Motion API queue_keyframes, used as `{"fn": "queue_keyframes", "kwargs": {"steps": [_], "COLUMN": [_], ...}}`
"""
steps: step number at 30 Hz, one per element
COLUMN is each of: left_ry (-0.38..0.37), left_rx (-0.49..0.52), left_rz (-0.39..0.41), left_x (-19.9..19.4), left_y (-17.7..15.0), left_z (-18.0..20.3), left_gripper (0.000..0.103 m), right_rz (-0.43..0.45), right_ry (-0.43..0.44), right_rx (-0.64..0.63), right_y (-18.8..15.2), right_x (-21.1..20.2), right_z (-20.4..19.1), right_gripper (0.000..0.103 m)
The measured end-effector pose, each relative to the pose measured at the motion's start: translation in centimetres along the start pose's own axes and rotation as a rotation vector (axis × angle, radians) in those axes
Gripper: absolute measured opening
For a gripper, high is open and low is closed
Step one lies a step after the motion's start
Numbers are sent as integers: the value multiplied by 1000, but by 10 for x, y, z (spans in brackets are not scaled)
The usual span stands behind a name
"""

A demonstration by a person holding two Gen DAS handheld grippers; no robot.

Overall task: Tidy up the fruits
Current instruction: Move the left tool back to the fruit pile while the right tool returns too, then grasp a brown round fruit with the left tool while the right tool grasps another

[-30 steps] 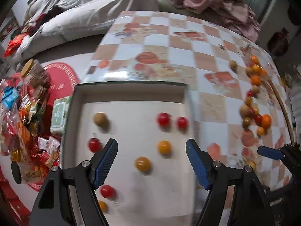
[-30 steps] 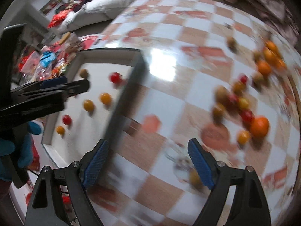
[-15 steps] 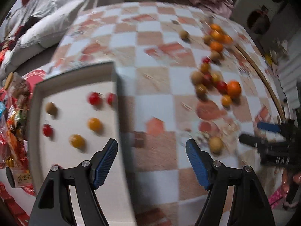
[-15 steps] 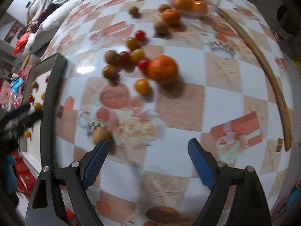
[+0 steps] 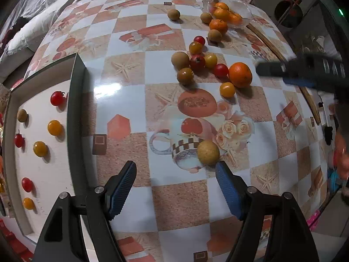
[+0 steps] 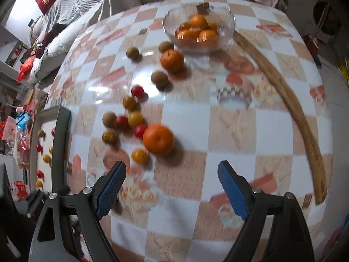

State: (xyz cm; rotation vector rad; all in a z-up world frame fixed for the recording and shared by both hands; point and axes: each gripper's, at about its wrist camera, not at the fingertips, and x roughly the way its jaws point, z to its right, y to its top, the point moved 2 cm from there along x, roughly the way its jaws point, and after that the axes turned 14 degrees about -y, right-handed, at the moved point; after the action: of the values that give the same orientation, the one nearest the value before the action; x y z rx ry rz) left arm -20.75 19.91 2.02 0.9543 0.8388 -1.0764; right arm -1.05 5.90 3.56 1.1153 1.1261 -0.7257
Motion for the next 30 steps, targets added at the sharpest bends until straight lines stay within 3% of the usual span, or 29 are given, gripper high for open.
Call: {"fn": "queue_keyframes", "kwargs": {"steps": [6,9,10,20,26,30], "left_ry": [0,1,1,25,80,105], "left_rx": [-20,-29,-34,-88,-81,-81], "left_rz": [16,22,23,28,37,36], "left_x": [7,10,12,32,39,41], "left_y": [4,3,3,5,5,6], "left_z": [7,11,12,15,23,27], "left_gripper": [76,76,76,76,76,76], "right_rz": [14,7,0,0,3,23], "right_ry": [27,50,59,62,51,54], "right_rx": [29,68,73,44,21,-2], "right_y": [40,54,58,87,94,97], "right_x": [10,18,22,52,66,67], "right_z": [-3,-2,-3,-23,-31,-39], "right_gripper": [87,65,62,62,61,45]}}
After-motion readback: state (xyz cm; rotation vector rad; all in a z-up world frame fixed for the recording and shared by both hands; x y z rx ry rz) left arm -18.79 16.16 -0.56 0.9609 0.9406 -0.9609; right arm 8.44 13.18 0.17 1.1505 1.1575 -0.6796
